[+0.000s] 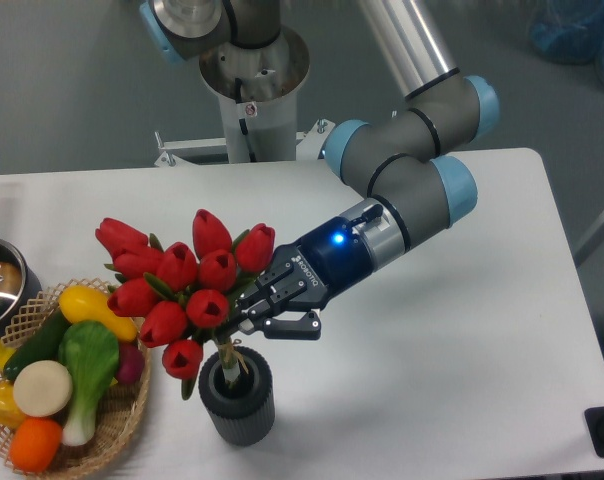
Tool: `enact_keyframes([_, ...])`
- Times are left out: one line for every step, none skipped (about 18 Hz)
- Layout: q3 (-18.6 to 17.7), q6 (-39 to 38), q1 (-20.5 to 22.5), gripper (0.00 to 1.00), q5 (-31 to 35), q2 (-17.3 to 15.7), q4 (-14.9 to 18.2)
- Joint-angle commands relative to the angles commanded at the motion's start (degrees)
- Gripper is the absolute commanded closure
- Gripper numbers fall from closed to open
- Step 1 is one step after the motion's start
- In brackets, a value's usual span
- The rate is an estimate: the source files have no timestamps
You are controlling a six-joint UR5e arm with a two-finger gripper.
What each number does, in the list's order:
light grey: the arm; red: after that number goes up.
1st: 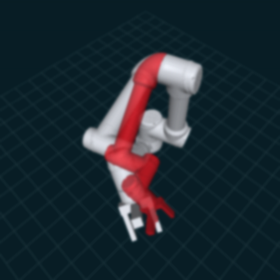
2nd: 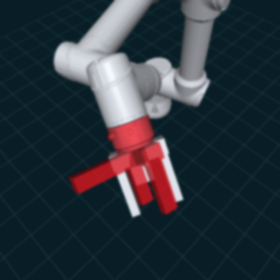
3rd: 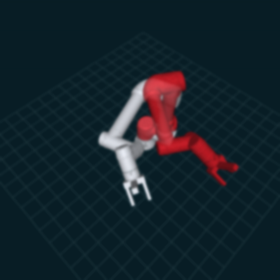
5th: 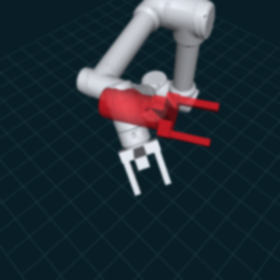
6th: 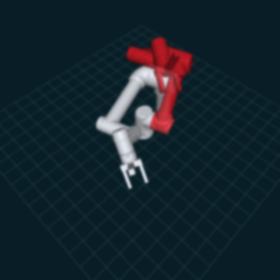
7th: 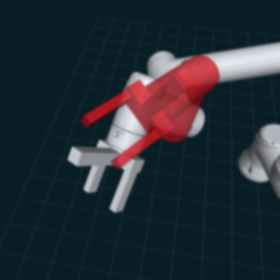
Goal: Insert the flowers into the vase
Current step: 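Lower the tulip stems down into the black vase opening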
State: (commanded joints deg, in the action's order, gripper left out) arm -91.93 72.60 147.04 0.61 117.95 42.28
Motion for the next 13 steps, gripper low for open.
enact_keyframes([-0.09,0.00,0.00,0.90,0.00,0.18,0.00])
enact_keyframes([-0.26,0.00,0.00,0.90,0.00,0.09,0.00])
enact_keyframes([-0.35,0.00,0.09,0.90,0.00,0.09,0.00])
enact_keyframes([-0.44,0.00,0.18,0.90,0.00,0.09,0.00])
enact_keyframes([-0.44,0.00,0.09,0.90,0.00,0.09,0.00])
enact_keyframes([-0.53,0.00,0.09,0.90,0.00,0.18,0.00])
enact_keyframes([-0.61,0.00,0.09,0.90,0.00,0.61,0.00])
enact_keyframes([-0.88,0.00,0.09,0.90,0.00,0.70,0.00])
enact_keyframes([-0.88,0.00,0.18,0.90,0.00,0.88,0.00])
enact_keyframes([-0.97,0.00,0.18,0.90,0.00,0.97,0.00])
enact_keyframes([-1.31,0.00,0.18,0.90,0.00,1.23,0.00])
enact_keyframes([-1.58,0.00,0.26,0.90,0.00,1.41,0.00])
enact_keyframes([-1.84,0.00,0.26,0.90,0.00,1.58,0.00])
